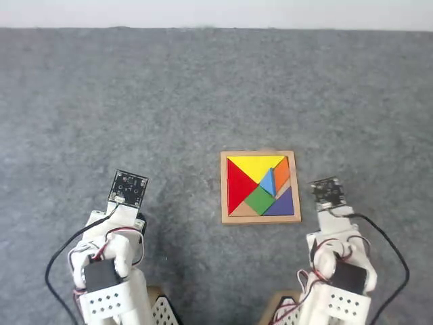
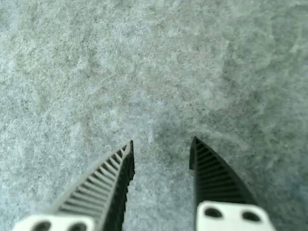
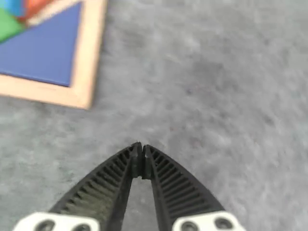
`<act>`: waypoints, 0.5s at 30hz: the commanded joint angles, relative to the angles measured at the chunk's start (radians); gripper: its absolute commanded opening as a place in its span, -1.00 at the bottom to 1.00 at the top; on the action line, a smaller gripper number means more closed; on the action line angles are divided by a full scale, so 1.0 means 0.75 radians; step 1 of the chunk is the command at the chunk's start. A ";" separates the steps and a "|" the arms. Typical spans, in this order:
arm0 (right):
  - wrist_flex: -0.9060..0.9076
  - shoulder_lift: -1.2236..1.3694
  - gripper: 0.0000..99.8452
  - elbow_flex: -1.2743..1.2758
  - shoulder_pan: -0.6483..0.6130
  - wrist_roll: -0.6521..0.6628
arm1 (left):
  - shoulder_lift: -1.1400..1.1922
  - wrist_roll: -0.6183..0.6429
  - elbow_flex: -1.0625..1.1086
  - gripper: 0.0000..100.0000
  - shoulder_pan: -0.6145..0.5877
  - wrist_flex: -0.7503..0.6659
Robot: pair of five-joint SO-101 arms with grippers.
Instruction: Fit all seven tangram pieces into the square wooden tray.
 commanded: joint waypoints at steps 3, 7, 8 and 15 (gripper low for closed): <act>0.009 -0.013 -0.98 0.014 -0.126 0.020 | -0.014 -0.012 -0.019 -0.64 -0.006 0.006; 0.009 -0.013 -0.98 0.014 -0.126 0.020 | -0.014 -0.012 -0.019 -0.64 -0.006 0.006; 0.009 -0.013 -0.98 0.014 -0.126 0.020 | -0.014 -0.012 -0.019 -0.64 -0.006 0.006; 0.009 -0.013 -0.98 0.014 -0.126 0.020 | -0.014 -0.012 -0.019 -0.64 -0.006 0.006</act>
